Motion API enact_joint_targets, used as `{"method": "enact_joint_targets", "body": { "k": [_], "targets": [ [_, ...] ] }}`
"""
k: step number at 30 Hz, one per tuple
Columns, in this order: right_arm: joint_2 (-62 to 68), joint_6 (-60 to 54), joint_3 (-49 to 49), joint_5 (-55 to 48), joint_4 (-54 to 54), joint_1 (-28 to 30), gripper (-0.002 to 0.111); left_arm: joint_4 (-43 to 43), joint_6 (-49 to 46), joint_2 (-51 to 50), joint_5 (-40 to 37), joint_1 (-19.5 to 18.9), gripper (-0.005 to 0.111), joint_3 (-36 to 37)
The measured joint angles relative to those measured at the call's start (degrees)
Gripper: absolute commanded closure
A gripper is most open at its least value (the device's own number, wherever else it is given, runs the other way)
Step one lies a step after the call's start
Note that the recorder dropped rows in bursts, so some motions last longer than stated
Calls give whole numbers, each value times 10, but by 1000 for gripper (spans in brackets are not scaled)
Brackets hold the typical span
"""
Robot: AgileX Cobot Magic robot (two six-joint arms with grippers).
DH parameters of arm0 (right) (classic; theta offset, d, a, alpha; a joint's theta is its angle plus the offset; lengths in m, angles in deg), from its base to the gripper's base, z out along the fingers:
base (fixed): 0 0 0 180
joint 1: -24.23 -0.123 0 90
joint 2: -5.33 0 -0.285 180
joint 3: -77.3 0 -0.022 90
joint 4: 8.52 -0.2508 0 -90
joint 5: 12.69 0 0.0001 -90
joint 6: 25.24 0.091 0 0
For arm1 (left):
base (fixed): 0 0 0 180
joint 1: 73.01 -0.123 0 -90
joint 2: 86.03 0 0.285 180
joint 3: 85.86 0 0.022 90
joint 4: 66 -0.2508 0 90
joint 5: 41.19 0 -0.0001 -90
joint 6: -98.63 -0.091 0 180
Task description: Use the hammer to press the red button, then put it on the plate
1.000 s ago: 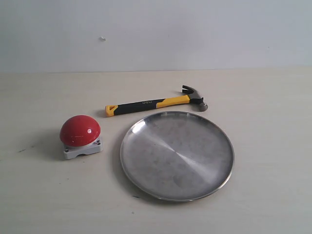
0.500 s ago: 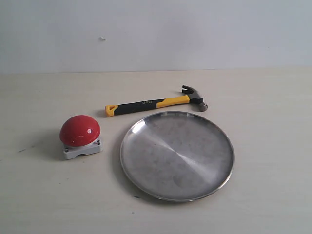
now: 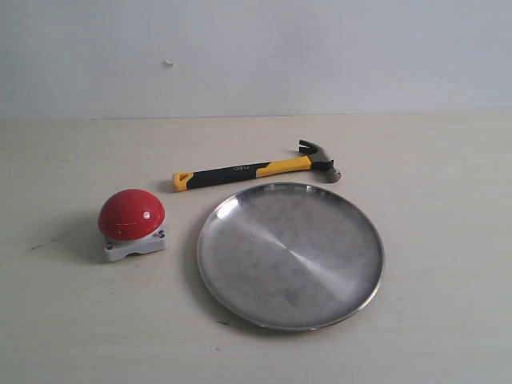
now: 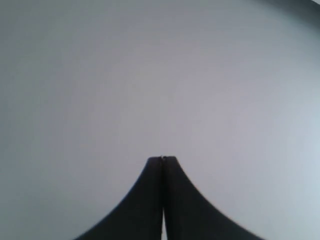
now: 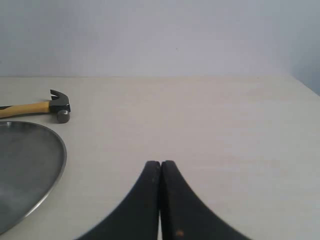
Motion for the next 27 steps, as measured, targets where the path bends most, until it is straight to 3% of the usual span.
{"method": "enact_joint_targets", "body": {
  "k": [8, 16, 19, 22, 23, 25, 27],
  "targets": [
    [0, 0, 0, 0, 0, 0, 108, -119, 10, -321, -154, 0, 107, -278],
    [0, 0, 0, 0, 0, 0, 108, -183, 39, -682, -315, 5, 107, -456],
    [0, 0, 0, 0, 0, 0, 108, -220, 30, -780, -393, 26, 107, -530],
    [0, 0, 0, 0, 0, 0, 108, -265, -45, -910, -599, 79, 107, -674],
    [0, 0, 0, 0, 0, 0, 108, -266, -59, -931, -636, 88, 107, -704],
    [0, 0, 0, 0, 0, 0, 108, -247, -113, -981, -712, 112, 107, -786],
    [0, 0, 0, 0, 0, 0, 108, -168, -219, -1033, -765, 140, 107, -866]
  ]
}}
